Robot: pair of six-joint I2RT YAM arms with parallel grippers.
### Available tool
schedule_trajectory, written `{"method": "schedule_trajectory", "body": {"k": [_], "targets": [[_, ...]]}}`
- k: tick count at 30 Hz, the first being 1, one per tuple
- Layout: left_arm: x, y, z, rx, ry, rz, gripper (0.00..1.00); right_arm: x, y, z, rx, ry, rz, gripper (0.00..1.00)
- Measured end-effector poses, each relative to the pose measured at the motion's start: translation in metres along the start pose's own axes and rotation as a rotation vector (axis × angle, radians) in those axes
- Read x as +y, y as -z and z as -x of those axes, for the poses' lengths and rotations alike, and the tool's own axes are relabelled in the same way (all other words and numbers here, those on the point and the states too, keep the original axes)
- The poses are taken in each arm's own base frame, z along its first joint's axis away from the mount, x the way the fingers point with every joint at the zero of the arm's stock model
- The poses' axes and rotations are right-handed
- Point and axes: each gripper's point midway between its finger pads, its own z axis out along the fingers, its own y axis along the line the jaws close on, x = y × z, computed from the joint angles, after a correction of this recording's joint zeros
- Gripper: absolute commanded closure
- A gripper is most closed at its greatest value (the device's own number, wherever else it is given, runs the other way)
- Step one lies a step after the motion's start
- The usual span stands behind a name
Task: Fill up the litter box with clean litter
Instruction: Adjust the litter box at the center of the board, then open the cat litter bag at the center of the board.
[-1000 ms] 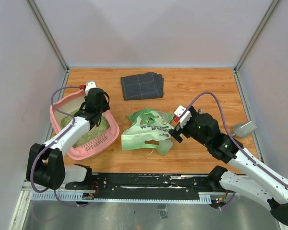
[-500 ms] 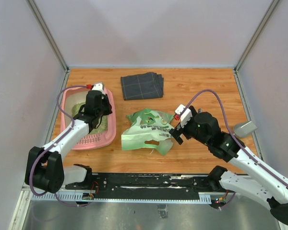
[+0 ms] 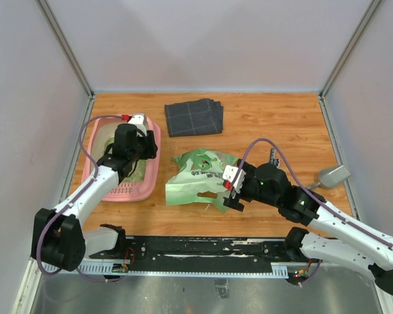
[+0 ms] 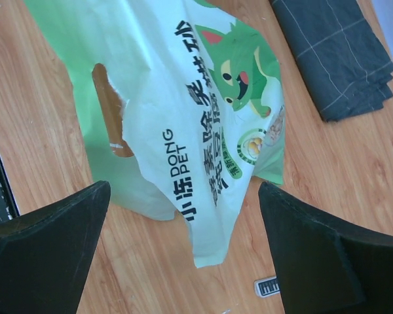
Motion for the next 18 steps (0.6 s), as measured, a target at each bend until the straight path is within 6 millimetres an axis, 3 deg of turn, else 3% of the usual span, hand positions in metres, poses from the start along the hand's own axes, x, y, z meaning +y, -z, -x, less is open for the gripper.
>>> {"method": "schedule_trajectory", "body": {"k": [3, 9, 11, 15, 18], "targets": [[-0.005, 0.011, 0.012, -0.029, 0.013, -0.017, 0.43, 0.009, -0.008, -0.003, 0.01, 0.083, 0.033, 0.13], [-0.028, 0.047, 0.052, -0.152, 0.016, -0.135, 0.44, 0.014, -0.027, -0.016, 0.089, 0.213, 0.04, 0.53], [-0.039, 0.063, 0.061, -0.201, 0.005, -0.186, 0.44, 0.01, -0.032, -0.02, 0.114, 0.245, 0.024, 0.62], [-0.062, 0.097, 0.065, -0.275, -0.007, -0.304, 0.44, 0.0, -0.04, -0.021, 0.137, 0.278, -0.023, 0.63], [-0.072, 0.112, 0.064, -0.291, -0.001, -0.366, 0.44, -0.007, -0.047, -0.022, 0.153, 0.291, -0.059, 0.63]]}}
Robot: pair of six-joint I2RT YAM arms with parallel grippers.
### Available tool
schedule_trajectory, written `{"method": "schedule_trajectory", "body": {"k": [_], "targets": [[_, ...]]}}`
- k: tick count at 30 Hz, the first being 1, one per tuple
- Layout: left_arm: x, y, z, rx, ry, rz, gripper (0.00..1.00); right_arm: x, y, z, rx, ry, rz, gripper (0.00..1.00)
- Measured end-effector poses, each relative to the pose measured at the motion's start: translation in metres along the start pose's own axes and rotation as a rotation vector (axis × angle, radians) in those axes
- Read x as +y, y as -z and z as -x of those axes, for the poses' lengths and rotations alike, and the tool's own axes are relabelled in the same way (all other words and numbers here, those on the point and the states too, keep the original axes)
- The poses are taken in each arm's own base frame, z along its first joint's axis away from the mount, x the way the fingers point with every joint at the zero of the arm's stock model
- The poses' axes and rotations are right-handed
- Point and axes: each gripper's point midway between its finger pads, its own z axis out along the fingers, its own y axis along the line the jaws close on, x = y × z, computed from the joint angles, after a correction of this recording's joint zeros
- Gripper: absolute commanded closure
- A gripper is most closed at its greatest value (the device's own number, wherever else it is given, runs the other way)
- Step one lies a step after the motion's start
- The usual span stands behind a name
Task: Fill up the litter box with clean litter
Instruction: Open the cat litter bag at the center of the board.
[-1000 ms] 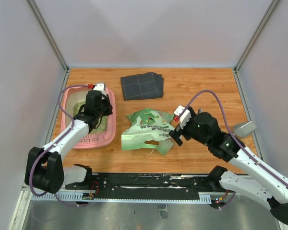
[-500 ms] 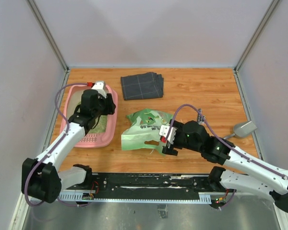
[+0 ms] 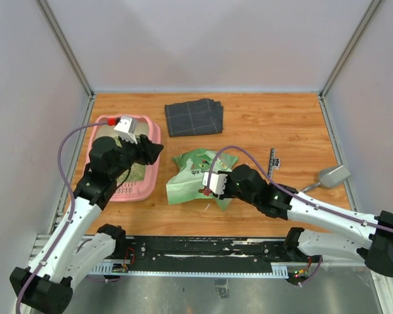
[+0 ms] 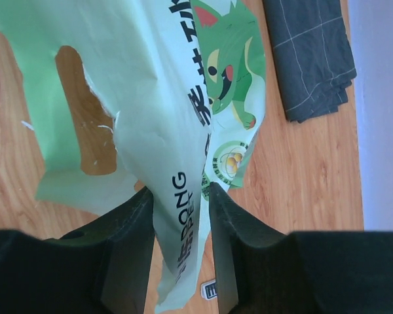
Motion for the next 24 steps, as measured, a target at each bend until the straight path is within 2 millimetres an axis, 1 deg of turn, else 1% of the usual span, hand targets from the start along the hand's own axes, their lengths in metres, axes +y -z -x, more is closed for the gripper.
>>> {"method": "schedule_trajectory", "body": {"k": [2, 4, 5, 7, 8, 10, 11, 12, 14, 16, 17, 19, 21, 22, 24], "targets": [[0.001, 0.003, -0.003, 0.002, 0.006, 0.004, 0.41, -0.003, -0.005, -0.001, 0.012, 0.007, -0.017, 0.63], [0.009, 0.004, -0.01, 0.011, 0.012, 0.053, 0.38, -0.003, -0.009, -0.002, 0.018, 0.011, -0.02, 0.6], [0.017, 0.003, -0.013, 0.012, 0.013, 0.091, 0.37, -0.003, -0.011, -0.001, 0.016, 0.012, -0.021, 0.57], [0.034, 0.0, -0.022, 0.028, 0.01, 0.175, 0.36, -0.005, -0.012, 0.002, 0.006, 0.01, -0.028, 0.56], [0.043, -0.003, -0.025, 0.036, 0.009, 0.22, 0.35, -0.006, -0.013, 0.003, -0.001, 0.007, -0.033, 0.6], [0.062, -0.013, -0.034, 0.067, 0.008, 0.304, 0.35, -0.007, -0.016, 0.005, -0.003, 0.006, -0.04, 0.83], [0.07, -0.019, -0.037, 0.081, 0.007, 0.342, 0.34, -0.007, -0.017, 0.004, 0.001, 0.006, -0.042, 0.93], [0.079, -0.027, -0.041, 0.105, 0.006, 0.373, 0.34, -0.006, -0.019, 0.003, 0.007, 0.002, -0.042, 0.98], [0.092, -0.045, -0.054, 0.169, 0.005, 0.41, 0.35, -0.006, -0.02, 0.001, 0.016, 0.002, -0.044, 0.99], [0.104, -0.06, -0.071, 0.243, 0.004, 0.437, 0.4, -0.006, -0.018, 0.001, 0.015, -0.017, -0.045, 0.99], [0.108, -0.065, -0.078, 0.269, 0.005, 0.446, 0.42, -0.006, -0.017, 0.001, 0.014, -0.028, -0.045, 0.99], [0.114, -0.071, -0.091, 0.318, -0.001, 0.456, 0.52, -0.004, -0.012, 0.001, 0.014, -0.053, -0.04, 0.99], [0.113, -0.071, -0.094, 0.332, -0.02, 0.434, 0.61, -0.003, -0.006, 0.002, 0.009, -0.08, -0.028, 0.99], [0.11, -0.071, -0.092, 0.319, -0.034, 0.411, 0.65, -0.001, -0.002, 0.003, 0.002, -0.101, -0.018, 0.99], [0.102, -0.068, -0.086, 0.28, -0.061, 0.358, 0.69, 0.003, 0.003, 0.005, -0.009, -0.138, 0.003, 0.99]]}}
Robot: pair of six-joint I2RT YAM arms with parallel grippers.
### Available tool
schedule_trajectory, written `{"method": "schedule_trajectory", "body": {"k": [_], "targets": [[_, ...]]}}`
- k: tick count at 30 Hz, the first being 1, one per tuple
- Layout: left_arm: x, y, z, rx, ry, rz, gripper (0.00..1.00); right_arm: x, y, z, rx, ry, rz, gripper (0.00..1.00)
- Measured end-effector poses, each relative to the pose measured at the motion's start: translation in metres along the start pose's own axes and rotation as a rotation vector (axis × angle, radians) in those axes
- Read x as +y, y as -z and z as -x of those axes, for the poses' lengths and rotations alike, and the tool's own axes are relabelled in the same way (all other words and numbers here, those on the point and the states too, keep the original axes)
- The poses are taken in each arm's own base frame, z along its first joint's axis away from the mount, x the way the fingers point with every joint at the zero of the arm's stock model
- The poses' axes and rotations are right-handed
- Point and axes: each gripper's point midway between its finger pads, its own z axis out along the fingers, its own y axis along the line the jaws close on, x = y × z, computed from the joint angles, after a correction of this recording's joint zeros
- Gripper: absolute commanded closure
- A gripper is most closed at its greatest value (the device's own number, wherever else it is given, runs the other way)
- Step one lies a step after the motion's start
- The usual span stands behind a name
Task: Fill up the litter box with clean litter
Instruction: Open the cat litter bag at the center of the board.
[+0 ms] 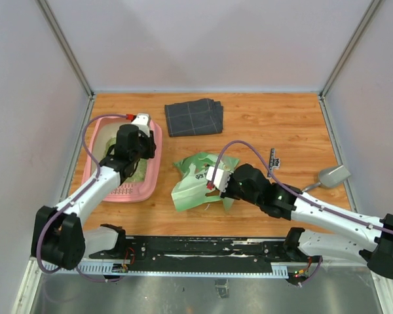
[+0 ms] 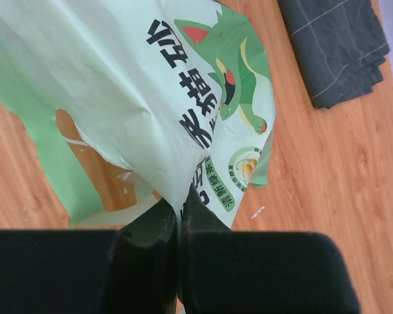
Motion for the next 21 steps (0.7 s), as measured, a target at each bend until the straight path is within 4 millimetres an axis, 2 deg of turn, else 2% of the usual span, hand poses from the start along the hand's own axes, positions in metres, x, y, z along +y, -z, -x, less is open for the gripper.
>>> {"method": "schedule_trajectory", "body": {"k": [4, 12, 13, 16, 17, 21], "targets": [[-0.011, 0.01, 0.002, -0.037, -0.071, -0.09, 0.81, 0.009, 0.007, 0.007, -0.013, -0.117, 0.048, 0.99], [-0.041, 0.014, -0.002, -0.031, -0.136, -0.278, 0.86, 0.009, 0.016, 0.035, -0.007, -0.389, 0.098, 0.99], [-0.044, 0.014, -0.003, -0.029, -0.144, -0.298, 0.82, 0.009, 0.016, 0.037, -0.003, -0.424, 0.104, 0.99], [-0.05, 0.014, -0.005, -0.023, -0.153, -0.332, 0.52, 0.001, 0.013, 0.037, 0.006, -0.536, 0.111, 0.99], [-0.049, 0.014, -0.005, -0.023, -0.151, -0.329, 0.46, -0.002, 0.013, 0.037, 0.004, -0.567, 0.113, 0.99], [-0.039, 0.014, -0.001, -0.019, -0.074, -0.248, 0.47, -0.014, 0.008, 0.032, 0.007, -0.717, 0.116, 0.99]]}}
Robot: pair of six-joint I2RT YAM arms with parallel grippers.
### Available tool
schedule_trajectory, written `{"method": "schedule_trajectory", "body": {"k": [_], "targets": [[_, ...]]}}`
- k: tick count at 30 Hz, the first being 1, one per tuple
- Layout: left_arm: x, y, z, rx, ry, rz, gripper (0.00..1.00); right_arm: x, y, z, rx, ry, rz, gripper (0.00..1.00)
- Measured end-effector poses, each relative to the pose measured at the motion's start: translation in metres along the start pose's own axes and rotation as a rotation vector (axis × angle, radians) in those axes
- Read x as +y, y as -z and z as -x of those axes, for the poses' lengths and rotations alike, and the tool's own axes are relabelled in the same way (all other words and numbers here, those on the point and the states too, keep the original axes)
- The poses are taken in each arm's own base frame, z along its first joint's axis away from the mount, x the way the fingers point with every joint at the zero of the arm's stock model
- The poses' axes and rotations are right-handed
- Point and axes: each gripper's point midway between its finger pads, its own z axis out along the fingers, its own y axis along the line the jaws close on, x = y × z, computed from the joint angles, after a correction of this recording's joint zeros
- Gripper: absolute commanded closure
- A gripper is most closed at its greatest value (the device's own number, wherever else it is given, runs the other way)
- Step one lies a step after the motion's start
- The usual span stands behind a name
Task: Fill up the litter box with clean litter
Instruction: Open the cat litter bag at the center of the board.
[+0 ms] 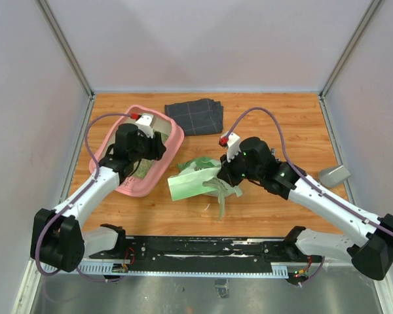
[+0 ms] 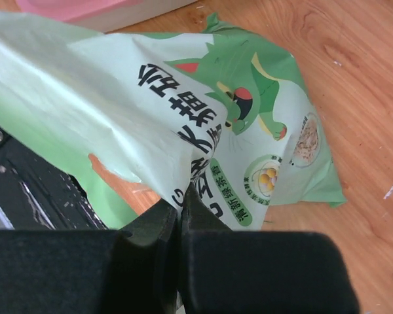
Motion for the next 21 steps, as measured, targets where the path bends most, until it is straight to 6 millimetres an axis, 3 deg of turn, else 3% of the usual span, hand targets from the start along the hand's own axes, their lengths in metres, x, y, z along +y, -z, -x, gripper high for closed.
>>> {"method": "schedule_trajectory", "body": {"k": [2, 4, 7, 9, 12, 16, 21], "targets": [[0.003, 0.007, 0.01, -0.01, 0.038, 0.035, 0.48, -0.005, -0.003, 0.002, -0.004, -0.08, 0.01, 0.98], [-0.002, 0.019, 0.033, -0.055, 0.053, 0.037, 0.45, -0.012, -0.004, 0.006, -0.019, -0.159, 0.015, 0.99], [-0.028, 0.058, 0.078, -0.193, 0.053, -0.02, 0.42, -0.02, -0.006, 0.013, -0.043, -0.252, 0.023, 0.99], [-0.047, 0.087, 0.097, -0.273, 0.079, -0.082, 0.39, -0.021, -0.006, 0.016, -0.054, -0.284, 0.029, 0.99], [-0.072, 0.125, 0.109, -0.339, 0.153, -0.193, 0.35, -0.021, -0.008, 0.017, -0.057, -0.309, 0.035, 0.99], [-0.094, 0.142, 0.087, -0.305, 0.263, -0.319, 0.31, -0.021, -0.01, 0.018, -0.055, -0.323, 0.041, 0.99], [-0.102, 0.127, 0.032, -0.139, 0.399, -0.37, 0.31, -0.023, -0.01, 0.019, -0.061, -0.326, 0.037, 0.98]]}}
